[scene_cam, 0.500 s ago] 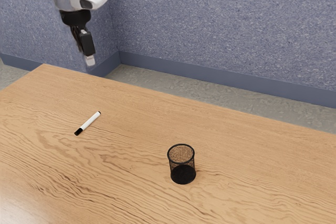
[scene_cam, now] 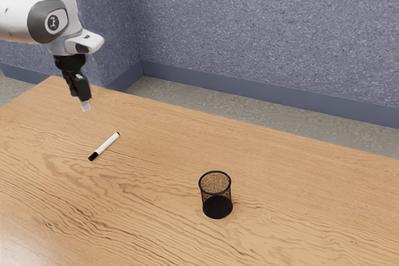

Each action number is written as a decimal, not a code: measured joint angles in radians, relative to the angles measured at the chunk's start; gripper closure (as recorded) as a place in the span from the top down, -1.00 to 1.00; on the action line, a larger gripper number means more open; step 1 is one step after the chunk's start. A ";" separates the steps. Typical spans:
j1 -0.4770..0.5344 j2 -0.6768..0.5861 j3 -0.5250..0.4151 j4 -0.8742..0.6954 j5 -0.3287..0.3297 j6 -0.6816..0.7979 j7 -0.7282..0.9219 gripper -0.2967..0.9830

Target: Put the marker into the pen holder.

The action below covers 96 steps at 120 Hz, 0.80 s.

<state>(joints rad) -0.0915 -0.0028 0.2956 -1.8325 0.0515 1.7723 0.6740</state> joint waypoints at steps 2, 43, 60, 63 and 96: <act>0.024 0.015 0.002 -0.002 -0.001 0.014 -0.002 0.53; 0.187 0.469 0.008 0.255 -0.129 0.224 -0.015 0.53; 0.235 0.648 0.008 0.413 -0.231 0.257 -0.014 0.20; 0.237 0.666 0.007 0.428 -0.241 0.261 -0.014 0.15; 0.210 0.707 0.005 0.396 -0.323 0.299 -0.033 -0.10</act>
<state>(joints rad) 0.1183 0.7045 0.3008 -1.4366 -0.2720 2.0710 0.6408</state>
